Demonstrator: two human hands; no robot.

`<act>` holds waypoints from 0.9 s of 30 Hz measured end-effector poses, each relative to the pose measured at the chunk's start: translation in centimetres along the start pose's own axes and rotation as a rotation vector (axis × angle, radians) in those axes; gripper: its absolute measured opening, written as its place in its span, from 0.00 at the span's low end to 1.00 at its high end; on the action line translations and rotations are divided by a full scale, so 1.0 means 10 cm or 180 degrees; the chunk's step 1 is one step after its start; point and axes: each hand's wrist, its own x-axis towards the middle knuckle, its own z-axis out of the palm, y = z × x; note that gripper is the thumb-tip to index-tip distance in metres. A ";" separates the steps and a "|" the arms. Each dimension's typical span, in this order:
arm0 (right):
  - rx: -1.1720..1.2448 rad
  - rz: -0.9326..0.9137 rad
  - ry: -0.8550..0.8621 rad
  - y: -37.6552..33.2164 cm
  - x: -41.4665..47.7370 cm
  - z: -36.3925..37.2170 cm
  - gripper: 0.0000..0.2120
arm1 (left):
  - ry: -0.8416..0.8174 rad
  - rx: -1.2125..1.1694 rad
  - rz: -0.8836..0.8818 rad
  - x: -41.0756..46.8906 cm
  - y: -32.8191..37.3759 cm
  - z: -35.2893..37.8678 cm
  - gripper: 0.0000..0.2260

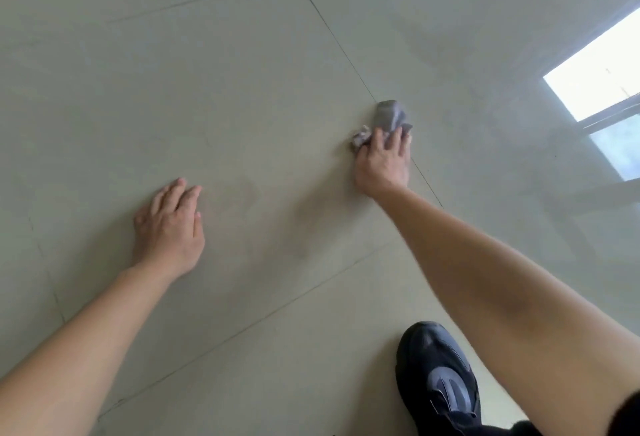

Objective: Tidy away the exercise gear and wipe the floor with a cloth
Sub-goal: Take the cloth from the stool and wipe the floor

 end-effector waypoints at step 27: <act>-0.0596 -0.3017 -0.0271 -1.99 0.54 0.47 0.25 | 0.0474 0.0068 -0.0467 1.10 -0.11 0.12 0.26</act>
